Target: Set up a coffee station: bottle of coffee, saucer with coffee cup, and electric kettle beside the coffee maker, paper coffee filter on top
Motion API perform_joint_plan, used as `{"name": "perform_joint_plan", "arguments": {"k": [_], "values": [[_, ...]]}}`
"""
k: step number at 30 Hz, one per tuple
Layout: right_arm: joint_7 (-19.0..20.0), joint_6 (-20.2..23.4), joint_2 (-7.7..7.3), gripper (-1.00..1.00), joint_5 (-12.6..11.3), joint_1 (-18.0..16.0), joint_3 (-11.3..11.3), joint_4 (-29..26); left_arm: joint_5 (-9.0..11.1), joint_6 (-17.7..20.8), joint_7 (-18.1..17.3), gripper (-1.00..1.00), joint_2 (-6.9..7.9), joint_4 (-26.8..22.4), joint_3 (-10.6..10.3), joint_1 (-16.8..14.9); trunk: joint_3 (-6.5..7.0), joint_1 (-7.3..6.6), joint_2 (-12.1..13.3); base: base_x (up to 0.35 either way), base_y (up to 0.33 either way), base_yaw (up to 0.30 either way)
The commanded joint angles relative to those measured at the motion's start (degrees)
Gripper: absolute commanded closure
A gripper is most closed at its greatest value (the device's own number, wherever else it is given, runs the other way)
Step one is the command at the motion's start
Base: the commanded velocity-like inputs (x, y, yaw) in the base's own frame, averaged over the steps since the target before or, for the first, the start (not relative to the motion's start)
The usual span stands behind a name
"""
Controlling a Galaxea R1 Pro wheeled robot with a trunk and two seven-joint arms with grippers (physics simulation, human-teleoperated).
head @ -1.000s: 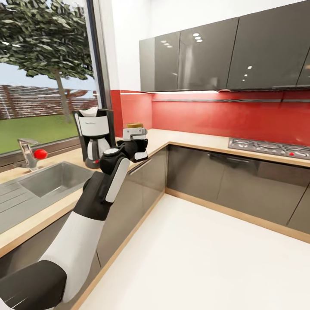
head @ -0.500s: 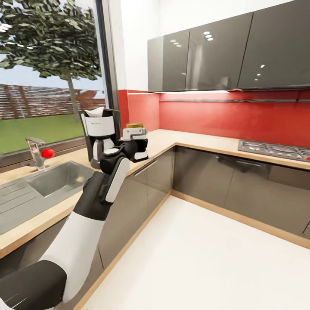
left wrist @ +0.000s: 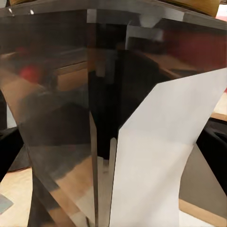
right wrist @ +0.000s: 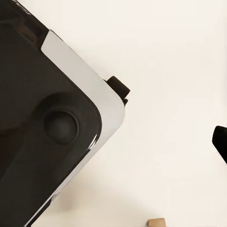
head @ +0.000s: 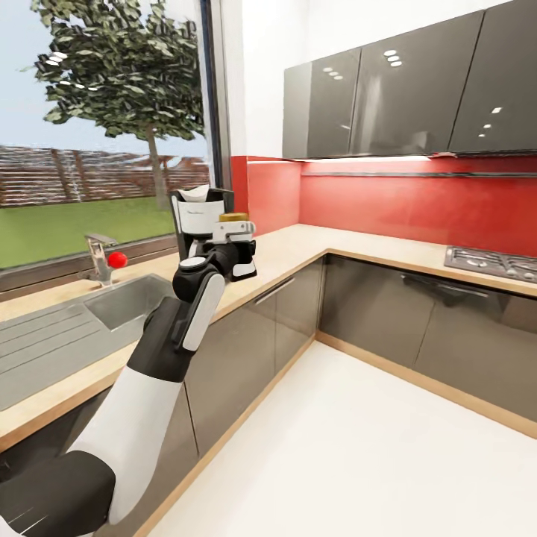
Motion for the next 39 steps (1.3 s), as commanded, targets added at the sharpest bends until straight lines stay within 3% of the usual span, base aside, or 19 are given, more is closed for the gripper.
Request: {"name": "perform_joint_plan", "arguments": {"k": [1, 8, 21, 27, 35, 36, 39], "values": [[-0.1, -0.4, 0.00, -1.00, 0.0, -0.1, 0.3, 0.2, 0.6, 0.2, 0.5, 1.00, 0.00, 0.0, -0.1, -0.1, -0.06, 0.00, 0.0, 0.000, 0.000, 0.030], [-0.3, -0.3, 0.01, -1.00, 0.0, -0.1, 0.2, 0.2, 0.6, 0.2, 0.6, 1.00, 0.00, -0.1, -0.1, -0.1, -0.06, 0.00, 0.0, 0.110, -0.087, 0.030], [-0.3, -0.4, 0.01, -1.00, 0.0, -0.1, 0.2, 0.2, 0.4, -0.1, 0.9, 1.00, 0.00, 0.0, -0.1, 0.6, -0.06, 0.00, 0.0, 0.027, -0.020, 0.242], [-0.3, -0.4, 0.00, -1.00, 0.0, -0.1, 0.2, 0.2, 0.2, -4.4, 1.2, 1.00, 0.00, 0.1, -0.1, 2.9, -0.06, 0.00, 0.0, 0.001, -0.001, 0.197], [-0.3, -0.3, -0.01, -1.00, 0.0, -0.1, 0.2, 0.2, 0.1, -7.1, 3.4, 1.00, 0.00, 0.8, -0.1, 5.8, -0.06, 0.00, 0.0, 0.000, 0.000, 0.038], [-0.3, -0.4, 0.01, -1.00, 0.0, -0.1, 0.3, 0.2, 0.1, -9.4, 4.8, 1.00, 0.00, 2.3, -3.3, 6.4, -0.06, 0.00, 0.0, 0.005, 0.000, 0.002], [-0.3, -0.4, 0.01, -1.00, 0.0, -0.1, 0.3, 0.2, 0.1, -9.7, 5.0, 1.00, 0.00, 2.8, -4.2, 6.5, -0.06, 0.00, 0.0, 0.059, -0.051, 0.001]]}}
